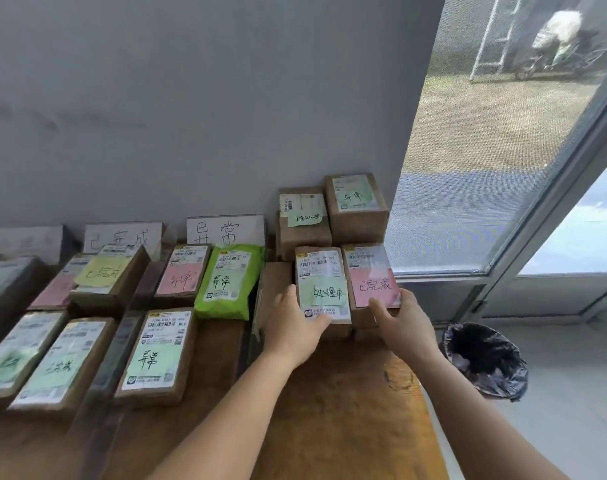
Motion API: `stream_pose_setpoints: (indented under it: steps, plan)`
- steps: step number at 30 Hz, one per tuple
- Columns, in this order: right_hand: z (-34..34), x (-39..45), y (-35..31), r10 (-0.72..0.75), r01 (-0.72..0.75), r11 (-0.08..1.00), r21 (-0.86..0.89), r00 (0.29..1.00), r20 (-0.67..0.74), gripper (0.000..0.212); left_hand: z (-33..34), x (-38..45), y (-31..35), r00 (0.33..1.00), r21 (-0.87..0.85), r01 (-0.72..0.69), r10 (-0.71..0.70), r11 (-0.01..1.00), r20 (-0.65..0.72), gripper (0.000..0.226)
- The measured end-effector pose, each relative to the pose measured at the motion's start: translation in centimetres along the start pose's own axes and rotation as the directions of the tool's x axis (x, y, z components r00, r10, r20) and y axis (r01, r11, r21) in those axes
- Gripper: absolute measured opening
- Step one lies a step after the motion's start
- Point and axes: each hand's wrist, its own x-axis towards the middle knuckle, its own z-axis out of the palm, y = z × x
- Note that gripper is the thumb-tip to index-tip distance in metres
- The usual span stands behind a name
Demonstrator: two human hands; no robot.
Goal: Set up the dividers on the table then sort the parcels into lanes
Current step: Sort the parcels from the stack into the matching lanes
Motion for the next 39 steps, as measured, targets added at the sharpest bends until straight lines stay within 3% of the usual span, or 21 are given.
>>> stream_pose_setpoints:
  steps: [5, 9, 13, 22, 27, 31, 39]
  plan:
    - [-0.2, -0.9, 0.2, -0.015, 0.016, 0.998, 0.062, 1.000, -0.019, 0.041, -0.9, -1.2, 0.0, 0.995, -0.089, -0.056, 0.048, 0.994, -0.090, 0.078]
    - [-0.6, -1.8, 0.4, -0.010, 0.018, 0.989, 0.145, 0.998, -0.057, 0.039, -1.8, -2.6, -0.1, 0.991, -0.224, -0.092, 0.067, 0.970, -0.117, 0.074]
    - [-1.0, -3.0, -0.1, -0.030, 0.045, 0.966, 0.253, 0.998, -0.063, 0.022, -3.0, -4.3, -0.7, 0.989, -0.360, -0.104, 0.059, 0.927, -0.134, 0.068]
    - [-0.5, -7.2, -4.2, -0.165, 0.181, 0.905, 0.384, 0.983, -0.076, 0.029, -8.3, -8.6, -1.9, 0.981, -0.442, -0.151, 0.079, 0.884, -0.178, 0.060]
    - [2.5, -10.9, -7.2, -0.214, 0.238, 0.896, 0.375, 0.971, -0.106, 0.039, -12.0, -10.8, -4.9, 0.978, -0.477, -0.143, 0.052, 0.867, -0.201, 0.056]
    - [5.9, -14.4, -10.1, -0.227, 0.259, 0.891, 0.371, 0.965, -0.128, 0.027, -15.7, -12.3, -9.0, 0.972, -0.503, -0.142, 0.024, 0.852, -0.233, 0.062]
    - [12.6, -21.3, -14.5, -0.233, 0.236, 0.861, 0.451, 0.970, -0.063, 0.028, -23.1, -15.1, -16.5, 0.970, -0.565, -0.142, 0.000, 0.813, -0.243, 0.057]
